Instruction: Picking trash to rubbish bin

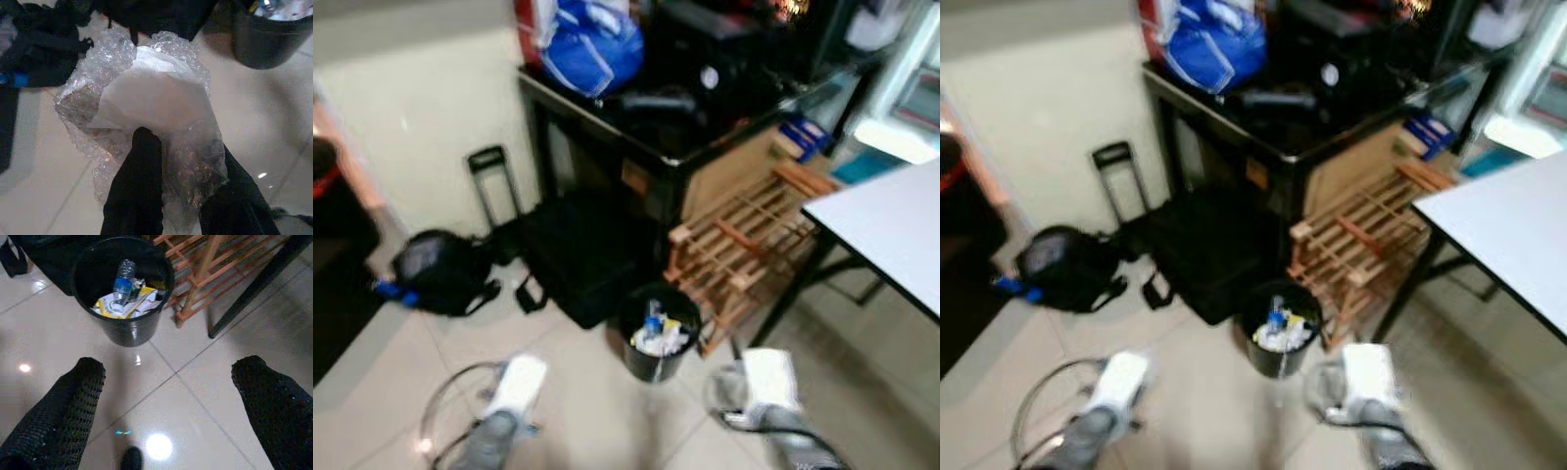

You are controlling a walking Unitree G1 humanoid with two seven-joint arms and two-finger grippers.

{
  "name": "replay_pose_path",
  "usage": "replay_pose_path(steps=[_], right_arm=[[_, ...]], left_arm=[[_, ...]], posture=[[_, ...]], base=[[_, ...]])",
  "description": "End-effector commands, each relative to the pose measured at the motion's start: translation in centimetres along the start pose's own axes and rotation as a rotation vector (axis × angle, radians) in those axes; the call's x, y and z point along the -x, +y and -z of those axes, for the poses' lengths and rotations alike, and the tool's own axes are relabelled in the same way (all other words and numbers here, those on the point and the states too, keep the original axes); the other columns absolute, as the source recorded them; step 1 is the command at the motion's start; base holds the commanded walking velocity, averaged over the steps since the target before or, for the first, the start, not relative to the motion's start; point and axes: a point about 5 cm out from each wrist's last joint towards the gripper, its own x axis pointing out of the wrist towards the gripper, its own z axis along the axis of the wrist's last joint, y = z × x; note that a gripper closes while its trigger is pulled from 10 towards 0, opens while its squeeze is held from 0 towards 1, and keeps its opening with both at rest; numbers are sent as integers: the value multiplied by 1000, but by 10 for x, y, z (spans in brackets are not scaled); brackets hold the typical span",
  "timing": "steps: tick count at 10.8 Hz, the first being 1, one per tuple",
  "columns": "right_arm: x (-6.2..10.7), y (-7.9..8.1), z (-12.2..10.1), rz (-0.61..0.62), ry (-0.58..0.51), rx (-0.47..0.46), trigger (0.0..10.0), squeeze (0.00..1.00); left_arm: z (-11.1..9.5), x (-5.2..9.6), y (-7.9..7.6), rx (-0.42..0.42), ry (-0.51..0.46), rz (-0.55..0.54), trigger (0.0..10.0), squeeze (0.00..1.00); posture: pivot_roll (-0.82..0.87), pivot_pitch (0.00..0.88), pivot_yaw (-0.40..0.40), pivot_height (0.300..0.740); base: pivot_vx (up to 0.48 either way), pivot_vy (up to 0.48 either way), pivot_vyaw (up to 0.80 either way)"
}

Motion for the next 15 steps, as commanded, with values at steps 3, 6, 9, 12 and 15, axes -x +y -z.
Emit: replay_pose_path(steps=[3,6,9,12,15], right_arm=[[1,-13,1,24,10,16,10000,0],[1,-10,2,14,20,3,10000,0],[2,-10,3,19,15,12,10000,0],[2,-11,4,19,18,16,10000,0],[2,-11,4,19,21,20,10000,0]], left_arm=[[-6,-2,-6,4,-13,11,10000,0],[-5,-2,-6,5,-12,10,10000,0],[-5,-1,-6,5,-11,10,10000,0],[-4,-1,-7,5,-9,11,10000,0],[-4,-1,-7,5,-8,12,10000,0]], posture=[[-20,46,16,740],[-18,43,15,740],[-18,37,16,740],[-18,32,16,740],[-18,34,16,740]], base=[[351,0,0],[350,0,-417],[349,0,-154],[349,0,0],[345,0,0]])
